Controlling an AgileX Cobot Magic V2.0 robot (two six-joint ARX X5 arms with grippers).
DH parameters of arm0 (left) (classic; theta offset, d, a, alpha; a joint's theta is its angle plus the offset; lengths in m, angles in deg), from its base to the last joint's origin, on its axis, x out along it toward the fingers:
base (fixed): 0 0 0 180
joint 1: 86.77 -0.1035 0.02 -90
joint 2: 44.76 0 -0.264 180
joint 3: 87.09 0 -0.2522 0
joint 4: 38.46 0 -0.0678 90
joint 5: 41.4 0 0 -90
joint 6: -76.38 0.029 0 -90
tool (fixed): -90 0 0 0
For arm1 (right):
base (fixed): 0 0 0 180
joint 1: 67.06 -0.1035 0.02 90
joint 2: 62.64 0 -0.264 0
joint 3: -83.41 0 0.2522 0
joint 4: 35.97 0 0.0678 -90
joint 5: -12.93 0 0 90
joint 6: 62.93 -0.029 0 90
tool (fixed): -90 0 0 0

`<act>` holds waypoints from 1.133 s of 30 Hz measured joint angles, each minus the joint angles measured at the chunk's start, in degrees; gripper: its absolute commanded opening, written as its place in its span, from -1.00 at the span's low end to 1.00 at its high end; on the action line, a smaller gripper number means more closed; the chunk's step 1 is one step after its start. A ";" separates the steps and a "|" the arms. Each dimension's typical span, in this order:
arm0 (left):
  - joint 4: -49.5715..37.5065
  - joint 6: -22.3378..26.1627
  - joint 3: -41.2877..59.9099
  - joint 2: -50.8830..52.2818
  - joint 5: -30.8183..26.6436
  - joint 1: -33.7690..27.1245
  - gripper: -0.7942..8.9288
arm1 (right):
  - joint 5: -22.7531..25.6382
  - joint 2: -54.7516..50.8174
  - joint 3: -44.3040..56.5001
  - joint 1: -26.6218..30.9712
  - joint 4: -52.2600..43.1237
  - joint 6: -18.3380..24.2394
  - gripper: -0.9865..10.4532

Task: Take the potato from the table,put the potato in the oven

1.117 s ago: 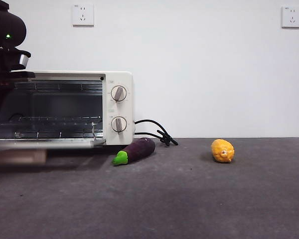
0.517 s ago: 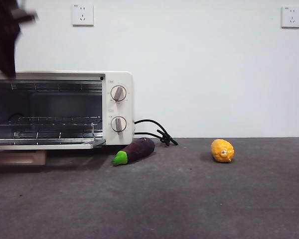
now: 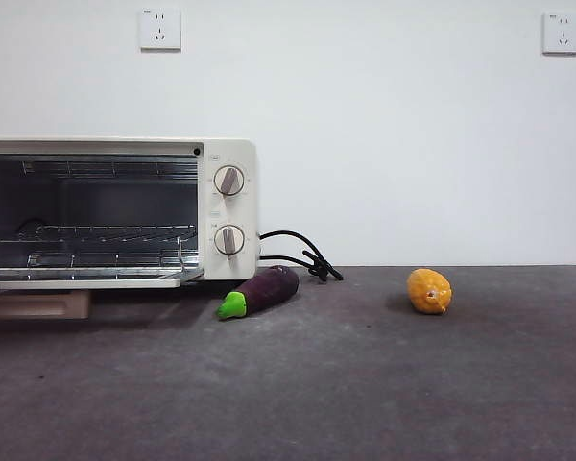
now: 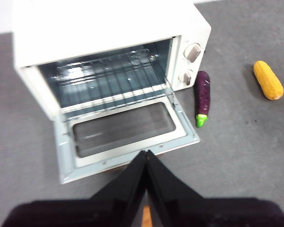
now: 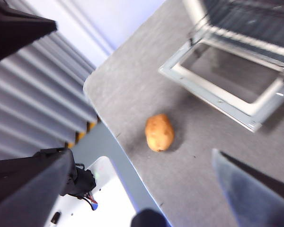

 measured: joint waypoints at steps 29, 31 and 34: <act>10.27 -1.66 -0.02 21.90 -7.67 0.00 -0.85 | 19.52 49.11 -34.93 -18.36 3.85 15.13 0.34; 10.27 -1.36 -0.02 21.90 -7.67 0.00 -0.85 | 19.74 50.62 -34.93 -19.02 2.78 15.65 0.34; 10.27 -1.09 -0.02 21.92 -7.67 0.00 -0.85 | 19.89 52.37 -34.97 -19.71 1.11 16.02 0.34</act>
